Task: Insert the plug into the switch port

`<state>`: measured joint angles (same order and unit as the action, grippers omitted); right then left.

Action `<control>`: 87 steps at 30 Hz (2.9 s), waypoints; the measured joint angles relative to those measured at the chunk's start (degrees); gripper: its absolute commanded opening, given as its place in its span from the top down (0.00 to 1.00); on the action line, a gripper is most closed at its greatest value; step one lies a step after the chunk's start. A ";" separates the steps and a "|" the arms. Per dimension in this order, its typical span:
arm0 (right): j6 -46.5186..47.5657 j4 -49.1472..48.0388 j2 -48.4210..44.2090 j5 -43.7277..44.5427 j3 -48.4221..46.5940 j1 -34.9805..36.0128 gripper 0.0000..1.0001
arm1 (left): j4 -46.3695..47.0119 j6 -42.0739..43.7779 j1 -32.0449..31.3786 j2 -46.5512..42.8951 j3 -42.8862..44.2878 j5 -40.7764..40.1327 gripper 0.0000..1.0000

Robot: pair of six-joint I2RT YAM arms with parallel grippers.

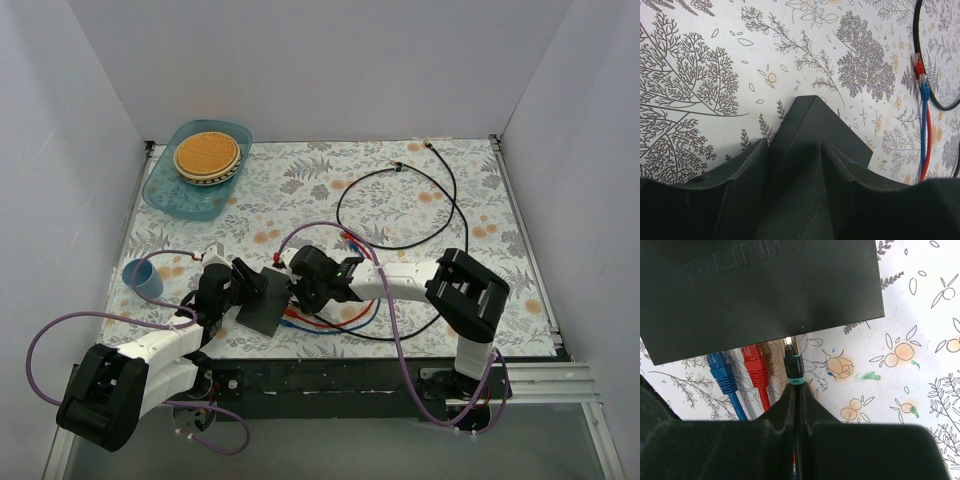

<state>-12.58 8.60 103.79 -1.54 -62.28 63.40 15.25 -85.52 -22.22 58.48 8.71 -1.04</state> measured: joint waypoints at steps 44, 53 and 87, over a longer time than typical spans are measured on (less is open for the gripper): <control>10.32 10.36 4.17 -3.32 -8.20 -2.54 0.99 | 3.87 3.26 -7.13 5.90 2.45 -8.44 0.62; 12.44 13.49 3.17 -3.15 -8.11 -2.64 0.99 | 5.14 4.50 -9.18 8.48 3.67 -6.93 0.62; 12.74 -10.51 -10.43 6.16 4.20 -3.56 0.23 | -21.33 -9.53 -16.55 -6.75 6.88 -14.12 0.02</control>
<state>0.16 -1.91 93.36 4.62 -58.08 59.83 -6.09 -95.04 -38.76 51.72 15.59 -15.16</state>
